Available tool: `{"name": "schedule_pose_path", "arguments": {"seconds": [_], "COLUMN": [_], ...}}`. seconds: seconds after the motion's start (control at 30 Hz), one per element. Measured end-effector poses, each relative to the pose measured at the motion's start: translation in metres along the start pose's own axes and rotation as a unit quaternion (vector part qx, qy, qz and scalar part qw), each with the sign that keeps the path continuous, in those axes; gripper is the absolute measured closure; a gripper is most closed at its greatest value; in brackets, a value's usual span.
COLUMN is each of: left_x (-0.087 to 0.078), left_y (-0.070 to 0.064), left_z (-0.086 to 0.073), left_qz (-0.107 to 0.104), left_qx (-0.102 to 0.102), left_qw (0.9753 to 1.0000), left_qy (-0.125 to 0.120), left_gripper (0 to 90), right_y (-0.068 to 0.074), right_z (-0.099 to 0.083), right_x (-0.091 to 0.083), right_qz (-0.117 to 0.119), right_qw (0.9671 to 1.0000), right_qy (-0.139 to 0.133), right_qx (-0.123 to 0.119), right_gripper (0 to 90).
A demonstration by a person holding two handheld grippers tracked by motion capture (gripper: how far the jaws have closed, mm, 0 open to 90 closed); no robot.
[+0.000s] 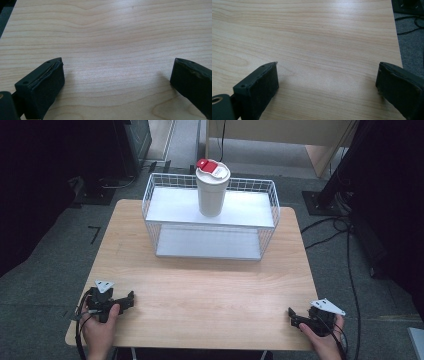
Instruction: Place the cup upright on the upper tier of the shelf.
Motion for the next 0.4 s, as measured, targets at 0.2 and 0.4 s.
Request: {"name": "schedule_pose_path", "arguments": {"seconds": [0.2, 0.4], "left_x": [0.0, 0.0], "left_y": [0.0001, 0.0001], "left_z": [0.0, 0.0], "left_qz": [0.0, 0.0], "left_qx": [0.0, 0.0], "left_qw": [1.0, 1.0], "left_qy": [0.0, 0.0], "left_gripper": [0.0, 0.0], "right_y": [0.0, 0.0], "right_z": [0.0, 0.0], "right_x": [0.0001, 0.0001], "right_qz": [0.0, 0.001], "right_qw": [1.0, 1.0], "right_qy": [0.0, 0.0], "right_qx": [0.0, 0.0], "right_gripper": [4.1, 4.1]}}
Point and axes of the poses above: each handheld gripper's, and its own axes: x roughly forward along the jaws, z roughly out of its top, y roughly to its left, the point moved 5 cm from there along x, roughly forward along the jaws, and after that the axes turned 11 degrees about x, right-handed, at the moved point
